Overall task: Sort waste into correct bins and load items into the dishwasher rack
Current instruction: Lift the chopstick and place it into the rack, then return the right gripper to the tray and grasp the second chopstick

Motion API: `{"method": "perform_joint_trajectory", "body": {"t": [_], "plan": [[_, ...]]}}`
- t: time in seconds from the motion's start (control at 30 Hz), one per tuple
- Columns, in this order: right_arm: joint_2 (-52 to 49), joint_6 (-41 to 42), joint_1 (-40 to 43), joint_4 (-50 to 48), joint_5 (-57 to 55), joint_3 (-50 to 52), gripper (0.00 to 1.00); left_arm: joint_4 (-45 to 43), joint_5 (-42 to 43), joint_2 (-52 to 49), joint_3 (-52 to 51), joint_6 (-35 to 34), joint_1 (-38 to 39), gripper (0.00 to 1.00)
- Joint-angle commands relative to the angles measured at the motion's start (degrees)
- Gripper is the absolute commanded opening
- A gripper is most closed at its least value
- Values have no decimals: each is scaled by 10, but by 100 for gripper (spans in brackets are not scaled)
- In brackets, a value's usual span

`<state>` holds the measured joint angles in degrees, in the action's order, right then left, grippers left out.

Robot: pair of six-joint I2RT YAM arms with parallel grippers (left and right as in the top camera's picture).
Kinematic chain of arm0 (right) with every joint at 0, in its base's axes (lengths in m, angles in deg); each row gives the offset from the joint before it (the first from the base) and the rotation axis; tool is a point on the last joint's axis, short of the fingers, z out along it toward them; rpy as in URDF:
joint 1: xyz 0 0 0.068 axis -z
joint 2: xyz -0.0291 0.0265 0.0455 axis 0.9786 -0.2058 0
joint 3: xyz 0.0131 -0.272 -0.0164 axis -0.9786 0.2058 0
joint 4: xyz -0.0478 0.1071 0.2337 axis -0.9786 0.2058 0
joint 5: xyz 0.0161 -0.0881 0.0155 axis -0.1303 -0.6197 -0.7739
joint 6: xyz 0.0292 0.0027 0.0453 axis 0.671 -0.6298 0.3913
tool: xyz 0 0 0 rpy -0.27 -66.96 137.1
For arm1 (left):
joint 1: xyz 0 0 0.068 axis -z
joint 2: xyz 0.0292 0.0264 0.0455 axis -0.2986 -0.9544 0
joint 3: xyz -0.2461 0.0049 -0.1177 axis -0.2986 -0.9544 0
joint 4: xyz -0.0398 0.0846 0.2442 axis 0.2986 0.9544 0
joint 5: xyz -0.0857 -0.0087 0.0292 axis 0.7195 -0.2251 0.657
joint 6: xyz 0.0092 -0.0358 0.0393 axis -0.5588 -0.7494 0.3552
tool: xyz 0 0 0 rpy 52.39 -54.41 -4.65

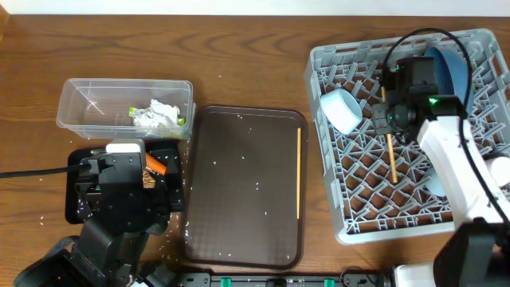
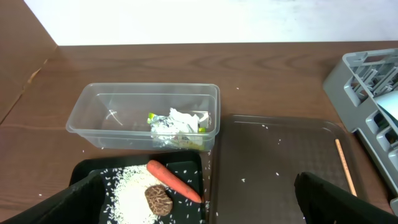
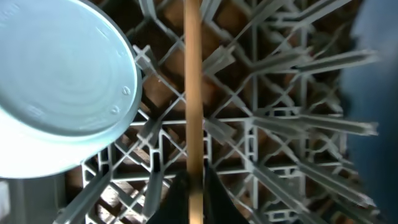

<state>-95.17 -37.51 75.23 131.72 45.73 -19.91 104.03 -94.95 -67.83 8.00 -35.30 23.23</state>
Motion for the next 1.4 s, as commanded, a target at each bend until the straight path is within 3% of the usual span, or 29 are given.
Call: {"method": "perform_joint_trajectory", "body": {"t": [0.0,0.27,0.5,0.63,0.77,0.97,1.37], "plan": [[-10,14,0,-7,6,-6,18,1,-10,-1,4,-5,-1,98],[64,25,-64,21,96,-18,38,1,-10,-1,4,-5,-1,98],[108,167,-222,22,115,-18,37,1,-10,-1,4,-5,-1,98],[70,282,-308,30,57,-17,35,1,-10,-1,4,-5,-1,98],[-1,370,-364,38,2,-17,40,1,-10,-1,4,-5,-1,98],[-107,442,-372,35,1,-17,42,1,-10,-1,4,-5,-1,98],[-210,445,-340,5,18,-17,39,1,-10,-1,4,-5,-1,98]]}}
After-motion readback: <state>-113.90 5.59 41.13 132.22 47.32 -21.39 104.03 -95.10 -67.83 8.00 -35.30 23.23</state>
